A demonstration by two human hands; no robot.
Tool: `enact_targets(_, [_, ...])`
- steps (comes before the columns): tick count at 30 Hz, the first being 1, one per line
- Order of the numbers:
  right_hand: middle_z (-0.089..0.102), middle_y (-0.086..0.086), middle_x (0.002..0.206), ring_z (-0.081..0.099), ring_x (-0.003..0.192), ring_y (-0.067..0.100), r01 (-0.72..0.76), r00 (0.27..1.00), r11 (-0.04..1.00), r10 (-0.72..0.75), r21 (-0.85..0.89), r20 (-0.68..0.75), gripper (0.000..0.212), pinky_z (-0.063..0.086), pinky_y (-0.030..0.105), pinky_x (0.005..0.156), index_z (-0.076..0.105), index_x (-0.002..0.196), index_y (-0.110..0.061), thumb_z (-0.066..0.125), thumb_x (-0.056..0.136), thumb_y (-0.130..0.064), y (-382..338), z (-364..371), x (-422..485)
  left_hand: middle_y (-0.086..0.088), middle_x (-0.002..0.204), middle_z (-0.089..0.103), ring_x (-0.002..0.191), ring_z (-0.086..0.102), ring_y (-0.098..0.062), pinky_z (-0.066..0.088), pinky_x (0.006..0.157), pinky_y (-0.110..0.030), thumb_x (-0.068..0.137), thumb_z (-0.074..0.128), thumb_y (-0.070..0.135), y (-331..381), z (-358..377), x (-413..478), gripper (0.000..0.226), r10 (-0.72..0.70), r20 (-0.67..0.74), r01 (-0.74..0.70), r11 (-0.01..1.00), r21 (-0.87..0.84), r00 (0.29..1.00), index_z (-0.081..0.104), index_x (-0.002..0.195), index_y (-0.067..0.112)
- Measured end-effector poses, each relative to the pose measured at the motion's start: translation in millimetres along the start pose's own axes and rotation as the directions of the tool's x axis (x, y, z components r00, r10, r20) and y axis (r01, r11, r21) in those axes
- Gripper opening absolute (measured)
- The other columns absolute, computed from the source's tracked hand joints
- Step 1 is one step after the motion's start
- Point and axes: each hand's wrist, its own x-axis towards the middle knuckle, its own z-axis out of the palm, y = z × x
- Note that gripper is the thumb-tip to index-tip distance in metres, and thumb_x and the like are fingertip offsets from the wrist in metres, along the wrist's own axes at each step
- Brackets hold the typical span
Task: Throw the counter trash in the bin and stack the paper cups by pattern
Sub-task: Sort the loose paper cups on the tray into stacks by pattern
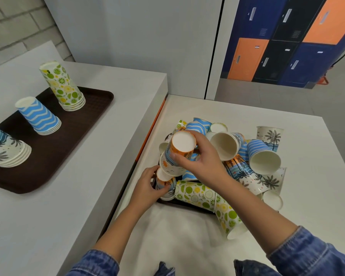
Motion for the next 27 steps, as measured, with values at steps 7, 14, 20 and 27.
enact_targets(7, [0.055,-0.012,0.117,0.053,0.107,0.003,-0.055,0.998,0.998,0.055,-0.023,0.018,0.051,0.048,0.027,0.091,0.051,0.115,-0.038,0.077,0.071,-0.041,20.0,22.7,1.8,0.01,0.123,0.045,0.114,0.049,-0.008,0.043,0.094,-0.024,0.075,0.077,0.016,-9.9,-25.4,3.6,0.073,-0.07,0.107,0.05,0.982,0.183,0.992,0.042,0.138,0.024])
enact_targets(14, [0.058,-0.012,0.111,0.053,0.102,0.004,-0.078,0.986,0.985,0.099,-0.152,0.133,0.059,0.042,0.01,0.082,0.051,0.119,-0.026,0.079,0.069,-0.042,46.3,50.3,-5.7,0.006,0.117,0.052,0.103,0.052,-0.008,0.043,0.087,-0.023,0.089,0.06,0.011,27.6,-71.6,25.3,0.039,-0.016,-0.174,0.05,0.981,0.19,0.985,0.056,0.126,0.018])
enact_targets(20, [0.056,-0.008,0.112,0.052,0.099,0.005,-0.081,0.98,0.976,0.115,-0.204,0.164,0.06,0.041,0.013,0.081,0.05,0.121,-0.022,0.078,0.071,-0.04,58.7,59.6,-8.5,0.002,0.105,0.059,0.088,0.056,-0.008,0.046,0.077,-0.019,0.089,0.062,0.02,74.5,-70.4,73.2,0.027,-0.062,-0.177,0.068,0.997,0.025,0.982,0.063,0.116,0.018])
enact_targets(27, [0.054,-0.002,0.117,0.051,0.104,0.008,-0.095,0.979,0.973,0.129,-0.21,0.155,0.061,0.043,0.02,0.087,0.049,0.124,-0.022,0.077,0.073,-0.039,59.0,66.1,1.1,-0.002,0.112,0.054,0.105,0.053,-0.017,0.047,0.087,-0.031,0.086,0.065,0.031,102.4,-39.0,129.1,0.035,-0.23,0.08,0.228,0.973,0.036,0.97,0.06,0.118,0.016])
